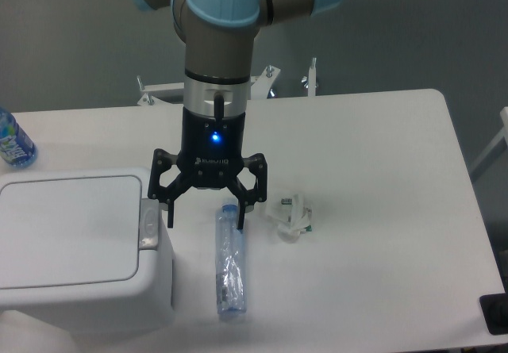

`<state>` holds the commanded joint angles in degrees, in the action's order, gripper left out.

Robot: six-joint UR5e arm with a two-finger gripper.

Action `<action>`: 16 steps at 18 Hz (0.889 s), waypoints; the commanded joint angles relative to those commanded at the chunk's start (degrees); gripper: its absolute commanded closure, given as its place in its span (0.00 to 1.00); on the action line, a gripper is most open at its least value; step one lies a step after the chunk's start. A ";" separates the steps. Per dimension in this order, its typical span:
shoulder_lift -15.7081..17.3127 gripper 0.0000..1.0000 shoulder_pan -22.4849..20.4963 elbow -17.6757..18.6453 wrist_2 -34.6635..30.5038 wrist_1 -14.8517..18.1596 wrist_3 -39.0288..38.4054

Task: Open the trash can
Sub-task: 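Move the gripper over the trash can's lid tab beside the bottle, then press down on the trash can's lid tab with the gripper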

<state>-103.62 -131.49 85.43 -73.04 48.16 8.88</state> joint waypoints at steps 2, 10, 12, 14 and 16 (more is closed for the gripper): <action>-0.17 0.00 0.00 0.26 0.00 0.00 0.00; -0.26 0.00 1.05 0.79 0.00 0.00 -0.53; -0.35 0.00 1.41 0.88 -0.09 0.00 -0.53; -0.35 0.00 1.41 0.97 -0.09 0.00 -0.53; -0.35 0.00 1.41 1.23 -0.09 0.00 -0.35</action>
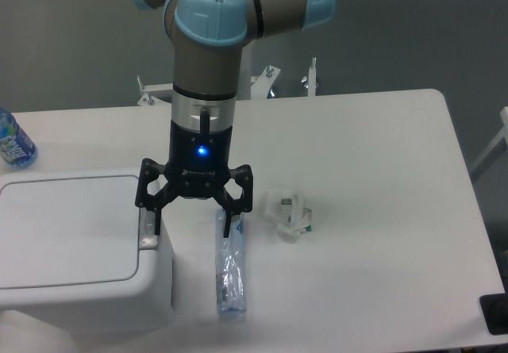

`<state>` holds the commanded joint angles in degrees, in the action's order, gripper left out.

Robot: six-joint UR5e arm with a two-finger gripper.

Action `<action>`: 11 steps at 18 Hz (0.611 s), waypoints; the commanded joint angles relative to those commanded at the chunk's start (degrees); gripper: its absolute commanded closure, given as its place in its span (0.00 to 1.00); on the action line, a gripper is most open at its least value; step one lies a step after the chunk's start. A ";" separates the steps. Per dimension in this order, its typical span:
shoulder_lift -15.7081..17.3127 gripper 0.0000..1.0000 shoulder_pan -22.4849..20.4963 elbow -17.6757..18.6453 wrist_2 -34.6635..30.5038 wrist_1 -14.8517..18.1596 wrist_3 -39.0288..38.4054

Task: Open the trash can
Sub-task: 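Press down on the trash can's lid tab with the gripper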

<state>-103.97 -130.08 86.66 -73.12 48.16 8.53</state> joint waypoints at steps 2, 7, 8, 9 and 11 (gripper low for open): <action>0.00 0.00 0.00 0.00 0.00 0.00 -0.18; -0.18 0.00 0.00 -0.09 0.00 0.00 0.00; -0.26 0.00 0.00 -0.09 0.00 0.00 0.00; -0.26 0.00 0.00 -0.44 0.00 0.00 -0.17; 0.00 0.00 0.00 -2.10 -0.26 0.00 0.78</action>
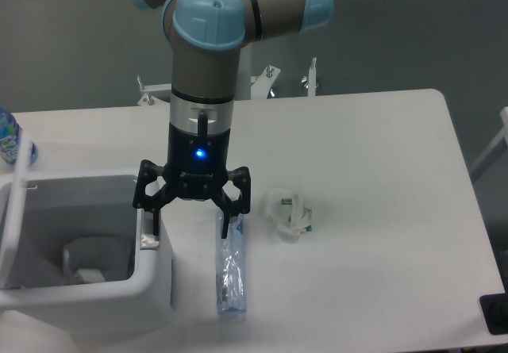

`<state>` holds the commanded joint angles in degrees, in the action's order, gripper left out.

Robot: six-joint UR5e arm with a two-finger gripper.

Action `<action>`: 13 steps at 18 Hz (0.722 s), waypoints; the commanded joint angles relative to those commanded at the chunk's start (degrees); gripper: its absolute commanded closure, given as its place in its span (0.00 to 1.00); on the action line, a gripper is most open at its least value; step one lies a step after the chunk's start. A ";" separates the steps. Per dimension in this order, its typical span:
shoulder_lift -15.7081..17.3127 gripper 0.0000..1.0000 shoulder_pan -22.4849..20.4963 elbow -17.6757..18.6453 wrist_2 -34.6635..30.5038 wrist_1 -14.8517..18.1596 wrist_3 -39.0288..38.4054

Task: Open the trash can
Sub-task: 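Press down on the trash can's lid tab with the gripper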

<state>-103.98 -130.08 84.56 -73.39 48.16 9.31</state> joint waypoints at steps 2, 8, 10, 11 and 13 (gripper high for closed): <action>-0.09 0.00 -0.87 -2.81 -0.26 0.17 1.58; 0.35 0.00 -7.37 -0.46 -16.49 1.32 18.61; 0.44 0.00 -9.13 2.00 -21.34 1.67 25.81; 0.44 0.00 -9.92 3.14 -22.23 1.84 29.50; 1.84 0.00 -10.89 5.08 -23.64 2.63 35.05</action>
